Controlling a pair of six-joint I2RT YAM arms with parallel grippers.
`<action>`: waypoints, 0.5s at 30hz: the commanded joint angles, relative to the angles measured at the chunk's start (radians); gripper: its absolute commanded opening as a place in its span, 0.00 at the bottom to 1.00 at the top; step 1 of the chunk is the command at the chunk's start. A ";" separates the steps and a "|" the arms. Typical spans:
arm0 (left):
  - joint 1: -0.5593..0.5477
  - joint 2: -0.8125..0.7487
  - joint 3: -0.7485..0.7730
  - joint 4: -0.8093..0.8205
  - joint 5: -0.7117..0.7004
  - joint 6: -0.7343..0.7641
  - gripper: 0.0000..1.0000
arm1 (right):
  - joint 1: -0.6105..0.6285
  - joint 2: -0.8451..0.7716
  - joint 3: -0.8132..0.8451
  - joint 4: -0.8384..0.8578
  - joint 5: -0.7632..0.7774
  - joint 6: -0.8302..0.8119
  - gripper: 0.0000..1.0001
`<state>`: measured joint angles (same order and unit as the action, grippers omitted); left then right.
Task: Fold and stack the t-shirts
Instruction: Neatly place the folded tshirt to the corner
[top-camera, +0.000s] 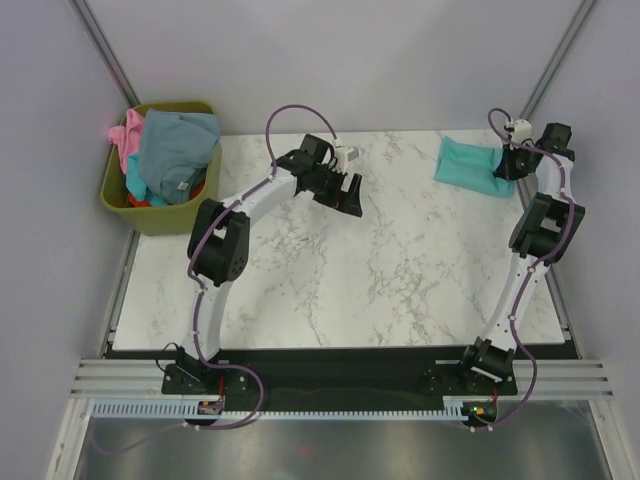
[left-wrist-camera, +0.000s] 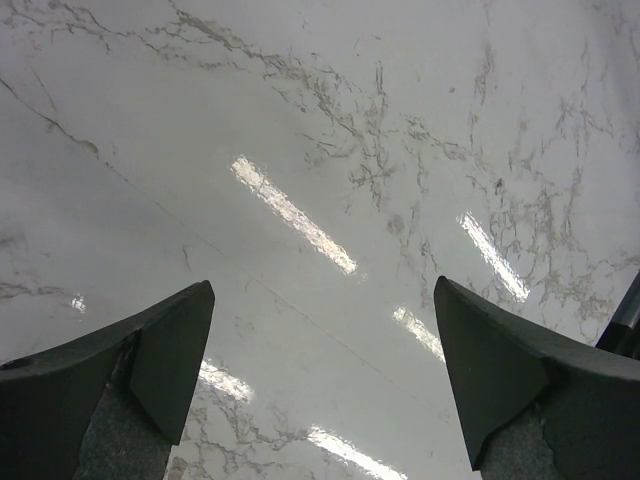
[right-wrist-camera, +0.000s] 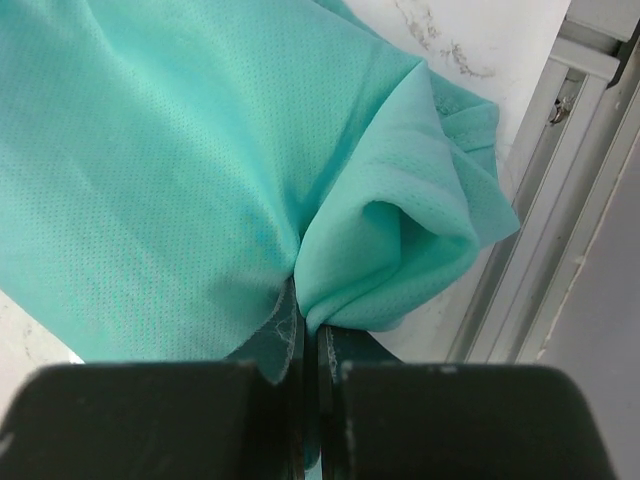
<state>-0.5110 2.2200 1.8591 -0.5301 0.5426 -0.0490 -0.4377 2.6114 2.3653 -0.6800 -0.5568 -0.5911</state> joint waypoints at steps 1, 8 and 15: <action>-0.023 -0.014 0.025 -0.002 -0.023 0.047 0.99 | -0.006 -0.044 0.029 -0.021 -0.005 -0.148 0.00; -0.040 -0.019 0.017 -0.011 -0.044 0.083 0.99 | -0.006 -0.010 0.055 0.057 0.077 -0.180 0.00; -0.053 -0.019 0.014 -0.014 -0.061 0.095 0.99 | 0.001 0.025 0.072 0.145 0.095 -0.191 0.00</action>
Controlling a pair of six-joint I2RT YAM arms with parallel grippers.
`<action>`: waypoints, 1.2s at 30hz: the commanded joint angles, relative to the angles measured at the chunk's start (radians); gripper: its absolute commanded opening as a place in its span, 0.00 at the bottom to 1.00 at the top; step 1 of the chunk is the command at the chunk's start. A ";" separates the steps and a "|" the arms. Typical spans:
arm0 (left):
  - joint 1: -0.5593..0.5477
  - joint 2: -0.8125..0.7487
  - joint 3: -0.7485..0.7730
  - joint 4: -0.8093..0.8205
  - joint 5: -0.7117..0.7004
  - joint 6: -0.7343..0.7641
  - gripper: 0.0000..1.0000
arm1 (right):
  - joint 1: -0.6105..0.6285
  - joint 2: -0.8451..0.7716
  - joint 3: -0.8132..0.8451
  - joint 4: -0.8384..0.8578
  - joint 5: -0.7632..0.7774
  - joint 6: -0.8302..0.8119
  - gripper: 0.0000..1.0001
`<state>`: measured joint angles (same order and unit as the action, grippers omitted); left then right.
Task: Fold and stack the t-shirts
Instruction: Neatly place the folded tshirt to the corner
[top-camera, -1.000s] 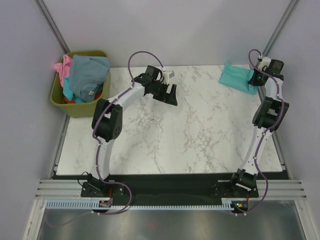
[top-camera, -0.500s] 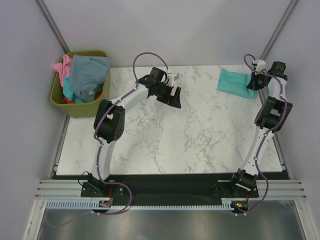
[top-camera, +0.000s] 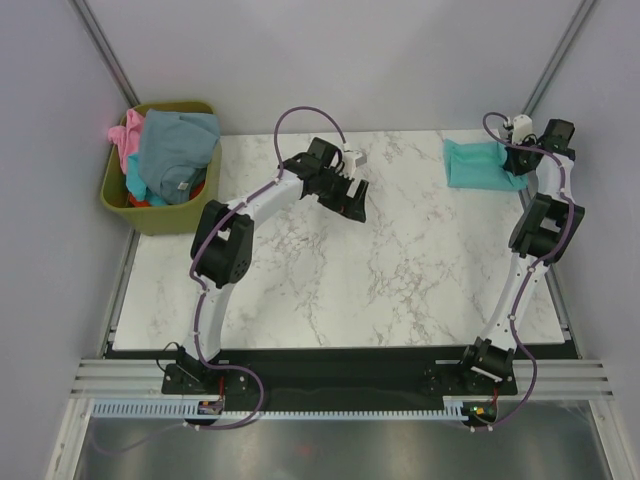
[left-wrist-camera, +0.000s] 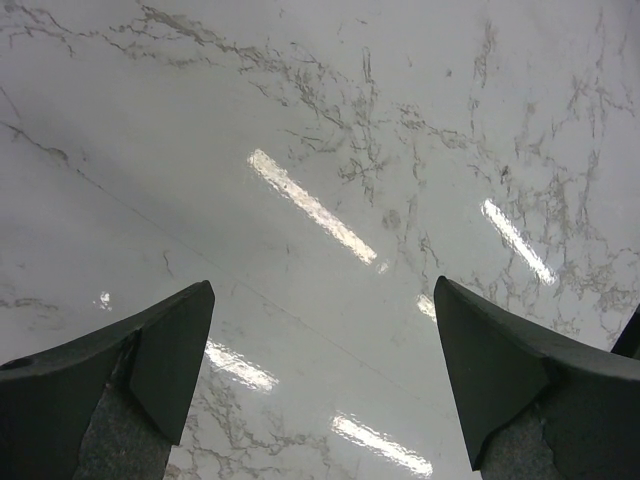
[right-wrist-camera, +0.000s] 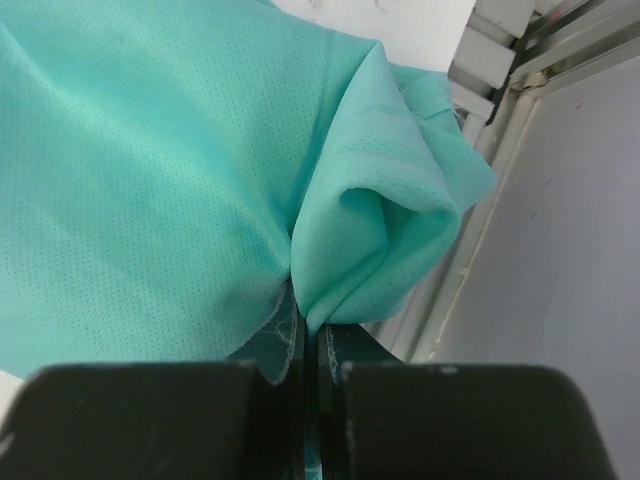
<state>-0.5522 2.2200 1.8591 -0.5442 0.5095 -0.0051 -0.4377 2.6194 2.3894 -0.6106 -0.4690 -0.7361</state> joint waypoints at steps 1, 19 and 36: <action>-0.014 -0.019 0.012 0.000 -0.028 0.050 0.99 | 0.004 0.019 0.047 0.081 0.012 -0.054 0.00; -0.035 -0.019 0.023 -0.002 -0.022 0.059 0.99 | 0.021 -0.136 -0.139 0.346 0.144 0.096 0.80; 0.061 -0.092 0.304 0.056 -0.386 0.063 0.99 | 0.108 -0.676 -0.482 0.315 0.073 0.707 0.98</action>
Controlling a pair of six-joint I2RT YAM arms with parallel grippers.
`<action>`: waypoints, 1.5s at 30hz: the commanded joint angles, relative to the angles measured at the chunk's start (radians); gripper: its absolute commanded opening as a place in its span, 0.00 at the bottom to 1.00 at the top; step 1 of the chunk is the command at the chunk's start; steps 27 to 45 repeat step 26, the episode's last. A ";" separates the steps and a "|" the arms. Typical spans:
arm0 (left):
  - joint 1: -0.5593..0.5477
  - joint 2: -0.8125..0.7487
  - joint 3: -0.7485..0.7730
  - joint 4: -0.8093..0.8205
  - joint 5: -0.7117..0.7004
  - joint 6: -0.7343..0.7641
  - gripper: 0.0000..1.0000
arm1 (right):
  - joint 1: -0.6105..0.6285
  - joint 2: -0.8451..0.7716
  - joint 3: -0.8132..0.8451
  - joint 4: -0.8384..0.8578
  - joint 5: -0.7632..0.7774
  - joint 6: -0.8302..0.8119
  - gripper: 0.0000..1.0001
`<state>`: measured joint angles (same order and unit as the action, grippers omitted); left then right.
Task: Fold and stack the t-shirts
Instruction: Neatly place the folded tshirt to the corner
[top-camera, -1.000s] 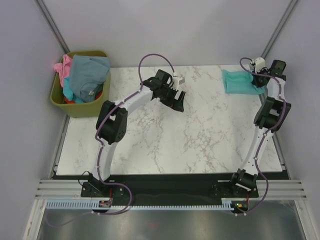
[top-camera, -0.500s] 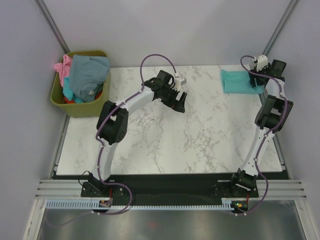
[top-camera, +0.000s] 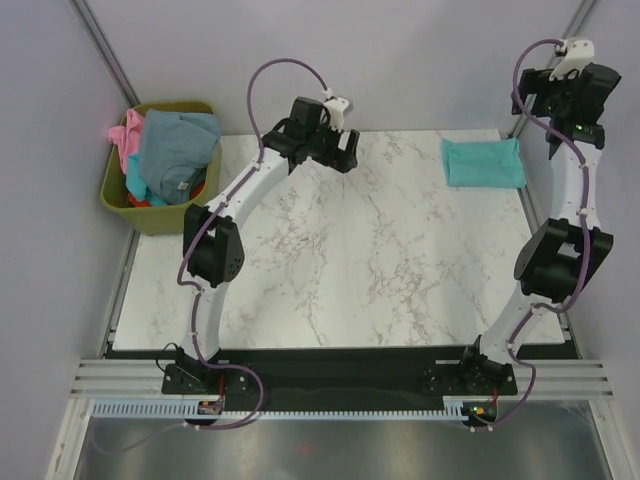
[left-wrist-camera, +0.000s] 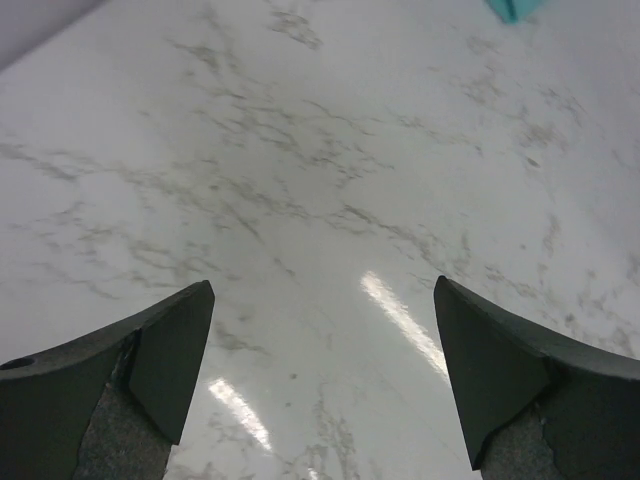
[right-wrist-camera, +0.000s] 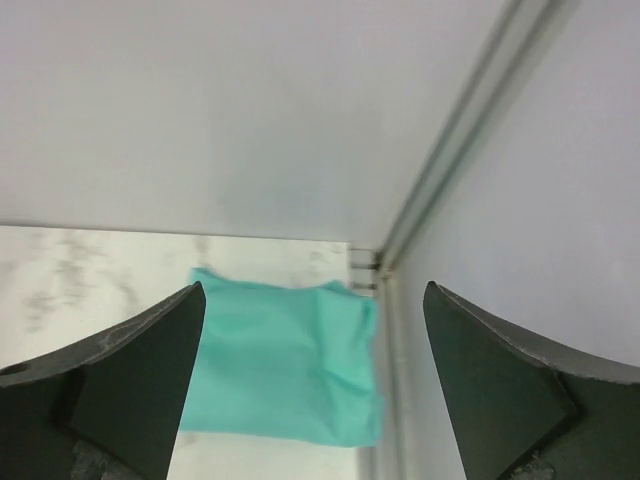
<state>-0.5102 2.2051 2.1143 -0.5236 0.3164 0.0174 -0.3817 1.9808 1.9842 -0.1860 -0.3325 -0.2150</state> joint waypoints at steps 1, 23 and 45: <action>0.025 -0.087 0.044 0.040 -0.308 0.047 0.99 | 0.075 -0.052 -0.103 -0.127 -0.089 0.212 0.98; 0.111 -0.401 -0.347 0.103 -0.493 0.010 0.99 | 0.287 -0.550 -0.624 -0.389 0.326 0.318 0.98; 0.111 -0.430 -0.359 0.105 -0.464 0.012 0.99 | 0.288 -0.573 -0.660 -0.380 0.326 0.344 0.98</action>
